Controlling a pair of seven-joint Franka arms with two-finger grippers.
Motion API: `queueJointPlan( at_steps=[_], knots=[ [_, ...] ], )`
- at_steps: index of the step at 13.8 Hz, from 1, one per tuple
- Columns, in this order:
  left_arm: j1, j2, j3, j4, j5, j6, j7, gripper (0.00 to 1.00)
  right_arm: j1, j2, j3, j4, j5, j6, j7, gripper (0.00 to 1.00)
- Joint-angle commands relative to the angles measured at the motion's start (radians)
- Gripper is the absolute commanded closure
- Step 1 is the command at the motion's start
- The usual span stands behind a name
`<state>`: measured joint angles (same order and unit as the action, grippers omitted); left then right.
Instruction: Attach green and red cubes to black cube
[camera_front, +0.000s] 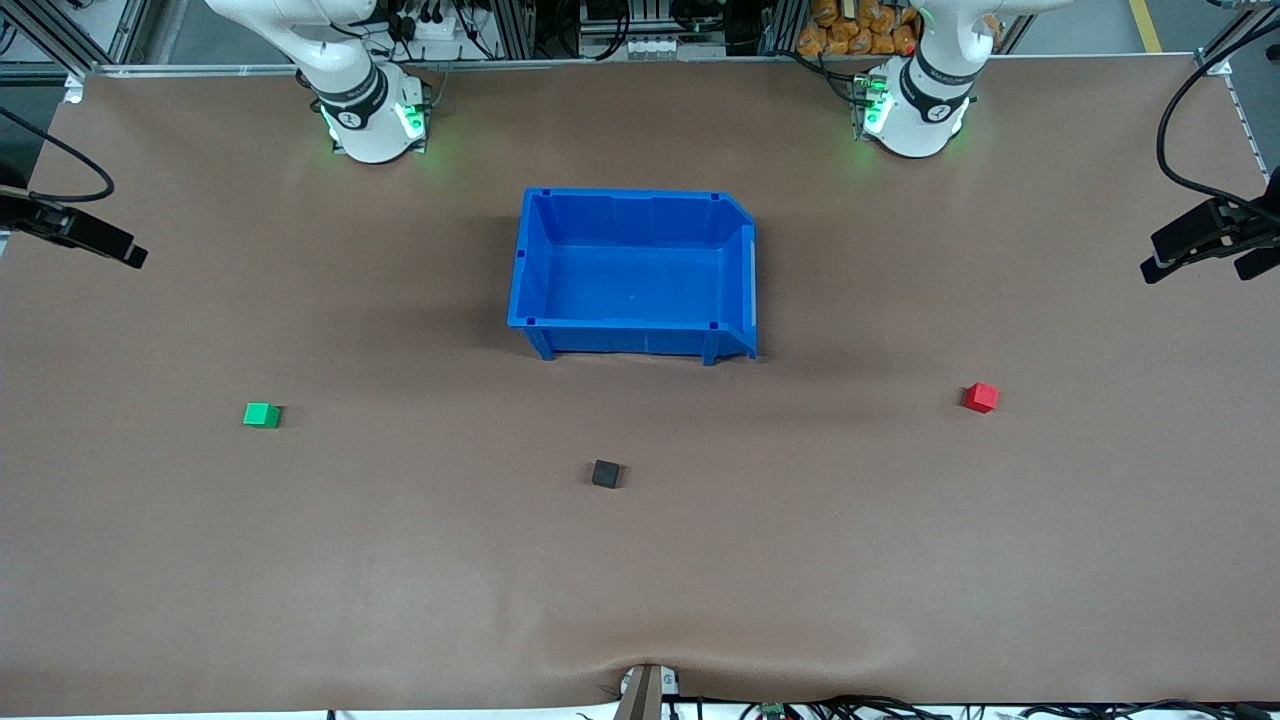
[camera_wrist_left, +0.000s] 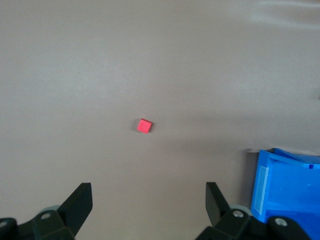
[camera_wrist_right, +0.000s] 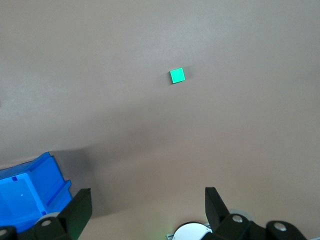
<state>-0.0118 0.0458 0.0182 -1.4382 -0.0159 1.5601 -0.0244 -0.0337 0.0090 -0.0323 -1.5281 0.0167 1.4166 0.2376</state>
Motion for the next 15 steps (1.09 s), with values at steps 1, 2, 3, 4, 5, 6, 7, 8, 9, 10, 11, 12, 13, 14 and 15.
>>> queueJointPlan(
  at_steps=[1, 2, 3, 4, 5, 6, 7, 8, 9, 10, 11, 12, 13, 14, 15],
  knots=[
    [0.004, -0.003, 0.002, -0.001, -0.012, -0.015, 0.009, 0.00, 0.023, 0.003, 0.002, 0.011, -0.009, 0.007, 0.017, 0.00],
    [0.004, -0.001, 0.002, 0.001, -0.013, -0.015, 0.008, 0.00, 0.028, 0.006, 0.002, 0.011, -0.012, 0.015, 0.006, 0.00],
    [0.004, 0.003, 0.002, 0.005, -0.009, -0.015, 0.008, 0.00, 0.028, 0.008, 0.000, 0.008, -0.012, 0.022, -0.027, 0.00],
    [0.006, 0.008, 0.003, 0.008, -0.004, -0.015, 0.012, 0.00, 0.021, 0.008, 0.000, 0.008, -0.012, 0.022, -0.075, 0.00],
    [0.006, 0.012, 0.003, 0.010, -0.003, -0.015, 0.015, 0.00, 0.017, 0.008, -0.001, 0.008, -0.012, 0.021, -0.110, 0.00],
    [0.006, 0.012, 0.005, 0.012, 0.002, -0.015, 0.014, 0.00, 0.018, 0.008, -0.001, 0.008, -0.012, 0.021, -0.118, 0.00],
    [0.004, 0.014, 0.006, 0.013, 0.004, -0.014, 0.014, 0.00, 0.023, 0.008, -0.001, 0.008, -0.012, 0.022, -0.118, 0.00],
    [0.006, 0.025, 0.005, 0.010, 0.007, -0.012, 0.014, 0.00, 0.026, 0.009, -0.003, 0.006, -0.012, 0.024, -0.116, 0.00],
    [0.007, 0.041, 0.003, 0.012, 0.010, -0.006, 0.017, 0.00, 0.026, 0.009, -0.001, 0.008, -0.012, 0.024, -0.116, 0.00],
    [0.004, 0.055, 0.005, 0.013, 0.010, 0.001, 0.015, 0.00, 0.024, 0.009, -0.003, 0.008, -0.012, 0.022, -0.115, 0.00],
    [0.004, 0.060, 0.005, 0.013, 0.011, 0.003, 0.015, 0.00, 0.020, 0.008, -0.001, 0.008, -0.012, 0.019, -0.115, 0.00],
    [0.006, 0.066, 0.005, 0.013, 0.010, 0.003, 0.015, 0.00, 0.018, 0.009, -0.003, 0.008, -0.012, 0.018, -0.116, 0.00],
    [0.007, 0.081, 0.006, 0.013, 0.010, 0.005, 0.015, 0.00, 0.017, 0.009, -0.003, 0.003, -0.012, 0.015, -0.118, 0.00],
    [0.006, 0.089, 0.008, 0.013, 0.008, 0.005, 0.014, 0.00, 0.018, 0.008, -0.003, 0.003, -0.012, 0.012, -0.118, 0.00],
    [0.001, 0.092, 0.006, 0.013, 0.008, 0.003, 0.003, 0.00, 0.018, 0.008, -0.004, 0.005, -0.012, 0.009, -0.118, 0.00]
  ],
)
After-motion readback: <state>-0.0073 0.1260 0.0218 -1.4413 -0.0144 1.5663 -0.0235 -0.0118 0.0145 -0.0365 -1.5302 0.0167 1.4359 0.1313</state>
